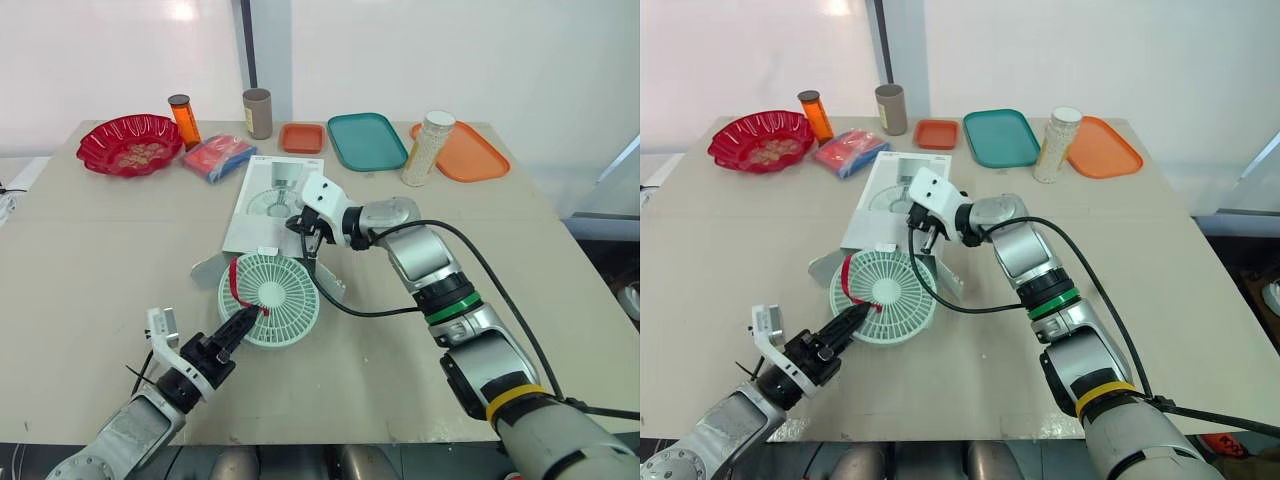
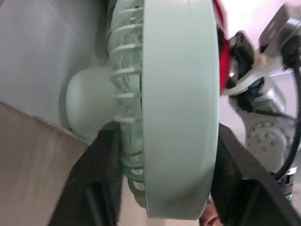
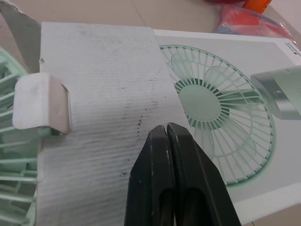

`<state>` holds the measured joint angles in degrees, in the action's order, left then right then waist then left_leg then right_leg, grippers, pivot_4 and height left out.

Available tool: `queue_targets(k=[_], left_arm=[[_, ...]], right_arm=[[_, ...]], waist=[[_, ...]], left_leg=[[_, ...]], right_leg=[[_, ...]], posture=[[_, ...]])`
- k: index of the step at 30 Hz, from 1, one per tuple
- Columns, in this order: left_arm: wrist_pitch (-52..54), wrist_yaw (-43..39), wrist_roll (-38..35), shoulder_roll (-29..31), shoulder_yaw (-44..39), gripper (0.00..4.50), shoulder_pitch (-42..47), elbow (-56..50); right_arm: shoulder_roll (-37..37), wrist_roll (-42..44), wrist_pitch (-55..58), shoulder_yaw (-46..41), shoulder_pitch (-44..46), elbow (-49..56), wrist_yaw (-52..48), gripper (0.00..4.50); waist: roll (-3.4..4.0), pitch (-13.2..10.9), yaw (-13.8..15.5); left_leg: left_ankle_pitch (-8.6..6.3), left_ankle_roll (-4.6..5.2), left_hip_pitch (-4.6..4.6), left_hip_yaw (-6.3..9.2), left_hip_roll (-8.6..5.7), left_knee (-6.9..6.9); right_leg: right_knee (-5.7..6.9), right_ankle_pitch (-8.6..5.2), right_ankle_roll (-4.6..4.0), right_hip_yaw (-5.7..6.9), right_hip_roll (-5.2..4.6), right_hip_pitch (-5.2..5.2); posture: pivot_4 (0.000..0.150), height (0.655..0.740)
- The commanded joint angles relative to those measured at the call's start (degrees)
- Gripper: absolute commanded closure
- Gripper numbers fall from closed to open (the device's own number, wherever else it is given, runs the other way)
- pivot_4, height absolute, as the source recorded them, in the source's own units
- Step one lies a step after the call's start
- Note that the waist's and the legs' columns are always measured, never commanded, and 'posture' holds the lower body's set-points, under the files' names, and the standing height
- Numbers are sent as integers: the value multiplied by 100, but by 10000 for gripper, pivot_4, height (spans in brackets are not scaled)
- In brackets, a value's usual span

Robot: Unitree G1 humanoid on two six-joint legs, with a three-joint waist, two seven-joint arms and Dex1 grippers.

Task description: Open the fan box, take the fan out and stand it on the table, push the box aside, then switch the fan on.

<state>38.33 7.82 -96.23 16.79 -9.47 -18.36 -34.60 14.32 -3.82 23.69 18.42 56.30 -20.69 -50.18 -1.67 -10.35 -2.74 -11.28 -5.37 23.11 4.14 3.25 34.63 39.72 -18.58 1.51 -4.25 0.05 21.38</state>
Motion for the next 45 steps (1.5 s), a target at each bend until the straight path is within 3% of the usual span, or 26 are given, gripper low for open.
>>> queue_targets(k=[1,2,3,12,24,32,45], left_arm=[[-254,-10,-114,-25,-68,5039,-174,-217],[-321,4,-78,-33,-106,1180,-198,-225],[-405,-7,-48,-47,-158,338,-219,-236],[-733,-97,190,110,-427,338,-224,-158],[-147,-441,206,714,-407,338,1026,1127],[57,-692,77,670,-495,23317,1191,1245],[-78,-302,-153,362,-545,24356,246,694]], right_arm=[[-30,-31,-61,83,106,-73,-63,45000],[-36,-25,-61,81,108,-81,-67,45000],[-40,-29,-75,88,109,-90,-70,45000],[-90,-53,-172,82,180,-209,-93,45000],[-109,-69,-138,62,122,-120,-71,45000],[-94,-75,-79,46,66,-51,-21,45000],[-94,-75,-99,59,83,-85,19,45000]], waist=[[1,0,1],[1,0,0],[1,0,1],[1,0,2],[1,-1,1],[1,-1,-2],[1,-1,-4]], left_leg=[[0,0,-1,0,1,-2],[0,0,-1,0,1,-3],[0,0,0,0,1,-3],[0,0,0,0,0,-5],[0,0,1,1,2,-8],[1,-2,1,0,3,-8],[1,-2,-1,-1,6,-9]], right_leg=[[-1,0,0,0,0,1],[-2,0,0,0,0,1],[-3,1,-1,0,0,0],[-9,1,-2,0,0,0],[-10,3,-2,3,2,0],[-10,3,-1,2,1,0],[-11,4,-2,0,2,0]], posture=[[1500,7400],[1500,7400],[1500,7400],[1500,7400],[1500,7400],[1500,7400],[1500,7400]])
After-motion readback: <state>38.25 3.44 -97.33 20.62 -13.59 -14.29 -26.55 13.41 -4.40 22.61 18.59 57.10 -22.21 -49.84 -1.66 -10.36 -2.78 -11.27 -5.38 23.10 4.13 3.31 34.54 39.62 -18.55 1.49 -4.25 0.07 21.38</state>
